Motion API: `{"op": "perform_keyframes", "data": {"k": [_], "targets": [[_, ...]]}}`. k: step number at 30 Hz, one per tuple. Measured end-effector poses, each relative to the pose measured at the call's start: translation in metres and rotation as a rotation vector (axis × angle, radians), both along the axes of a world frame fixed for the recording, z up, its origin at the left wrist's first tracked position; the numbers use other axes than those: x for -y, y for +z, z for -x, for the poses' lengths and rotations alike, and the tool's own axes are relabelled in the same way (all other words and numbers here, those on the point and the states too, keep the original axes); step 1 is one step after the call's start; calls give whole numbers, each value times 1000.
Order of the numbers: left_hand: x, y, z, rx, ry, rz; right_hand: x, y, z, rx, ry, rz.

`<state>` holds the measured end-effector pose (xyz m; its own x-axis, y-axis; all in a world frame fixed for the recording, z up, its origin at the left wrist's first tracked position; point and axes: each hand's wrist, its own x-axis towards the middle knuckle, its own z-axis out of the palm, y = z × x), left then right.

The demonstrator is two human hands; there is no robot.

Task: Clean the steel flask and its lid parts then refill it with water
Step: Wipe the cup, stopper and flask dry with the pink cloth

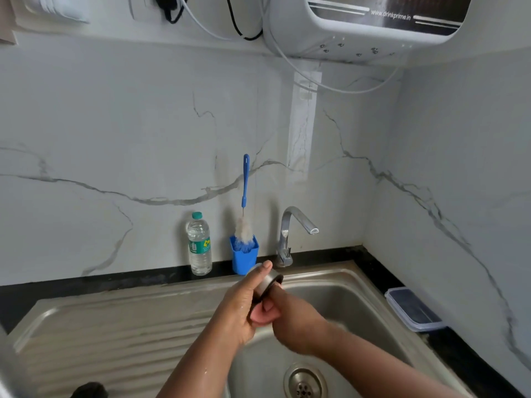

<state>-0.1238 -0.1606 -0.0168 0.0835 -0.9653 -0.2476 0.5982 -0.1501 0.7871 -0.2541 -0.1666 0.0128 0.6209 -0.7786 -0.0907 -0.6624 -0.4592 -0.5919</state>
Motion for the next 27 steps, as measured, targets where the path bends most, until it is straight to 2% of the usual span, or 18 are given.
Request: {"op": "perform_keyframes", "data": {"k": [2, 3, 4, 6, 7, 8, 11, 12, 14, 16, 17, 19, 21, 22, 24, 25, 26, 27], "targets": [[1, -8, -7, -39, -38, 93, 2, 13, 0, 284, -13, -461], [2, -11, -11, -82, -49, 107, 4, 18, 2, 387, 0, -625], [2, -12, -12, -100, -70, 113, 5, 23, 4, 454, 15, -724], [4, -11, -10, -9, -103, 64, 4, 24, 6, 495, -2, -747], [5, -11, -9, 82, -87, 21, 4, 21, 5, 460, -34, -642], [5, -10, -7, 150, -48, -17, 3, 17, 5, 361, -61, -447], [2, -3, -1, 225, -10, -48, 1, 7, 8, -268, 33, 276], [1, 0, 1, 226, 4, -42, 0, 2, 8, -377, 74, 405], [1, 1, 5, 235, 26, -5, -4, -4, 6, -368, 58, 403], [2, -2, 8, 183, 17, 25, -2, -3, 5, -142, -12, 222], [1, -5, 9, 137, 3, 49, 1, 0, 5, 34, -39, 27], [1, -14, 7, -6, -5, 90, 9, 8, 10, 442, -81, -523], [3, -19, 3, -103, -35, 122, 15, 14, 18, 689, -53, -1006], [3, -17, 3, -111, -59, 120, 17, 14, 21, 745, -42, -1096], [6, -10, 4, -10, -38, 48, 17, 10, 21, 747, -59, -1028], [7, -7, 3, 82, 9, 9, 15, 7, 19, 686, -88, -855], [6, -3, 2, 158, 61, -14, 13, 4, 19, 549, -88, -579], [5, 1, 2, 199, 78, -25, 11, 2, 20, 327, -48, -255]]}}
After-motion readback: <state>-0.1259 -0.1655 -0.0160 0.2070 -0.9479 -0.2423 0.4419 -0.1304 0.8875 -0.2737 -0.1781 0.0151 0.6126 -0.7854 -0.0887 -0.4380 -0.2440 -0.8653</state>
